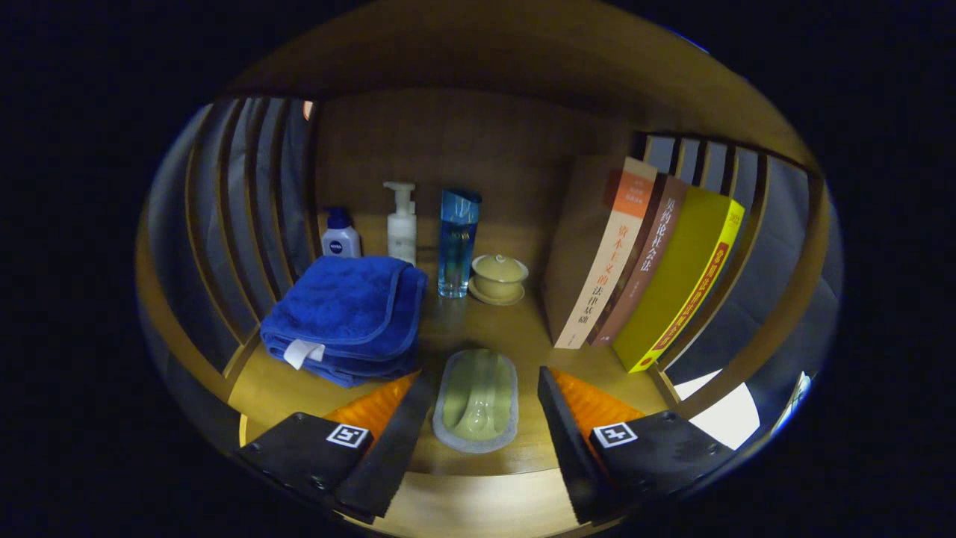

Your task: Pull open the drawer, take out the items inside it, and place them on the countertop above the cabinet.

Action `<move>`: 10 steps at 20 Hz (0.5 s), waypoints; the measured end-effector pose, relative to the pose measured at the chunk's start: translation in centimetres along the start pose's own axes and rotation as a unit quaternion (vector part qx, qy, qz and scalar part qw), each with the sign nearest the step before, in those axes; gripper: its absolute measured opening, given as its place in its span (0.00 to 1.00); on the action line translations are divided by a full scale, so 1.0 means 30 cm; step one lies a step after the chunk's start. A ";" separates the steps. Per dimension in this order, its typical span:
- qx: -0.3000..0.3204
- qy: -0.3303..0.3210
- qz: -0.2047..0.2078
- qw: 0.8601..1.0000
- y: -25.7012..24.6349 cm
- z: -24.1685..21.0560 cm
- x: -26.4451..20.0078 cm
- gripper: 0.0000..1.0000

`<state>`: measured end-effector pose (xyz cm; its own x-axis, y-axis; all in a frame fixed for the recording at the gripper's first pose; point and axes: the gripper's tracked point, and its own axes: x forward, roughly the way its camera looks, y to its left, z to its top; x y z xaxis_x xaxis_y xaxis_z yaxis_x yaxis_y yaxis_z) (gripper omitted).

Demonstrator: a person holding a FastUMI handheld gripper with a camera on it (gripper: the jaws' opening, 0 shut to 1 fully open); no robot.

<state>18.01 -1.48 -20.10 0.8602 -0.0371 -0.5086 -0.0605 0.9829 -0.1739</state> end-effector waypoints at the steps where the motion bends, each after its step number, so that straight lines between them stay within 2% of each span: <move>1: 0.001 -0.010 0.003 1.000 0.009 0.006 -0.023 0.95; 10: 0.020 -0.092 0.027 0.995 0.064 0.008 -0.352 0.99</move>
<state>8.94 0.85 -14.87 0.9345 0.0461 -0.3531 -0.0922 0.9891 -0.1147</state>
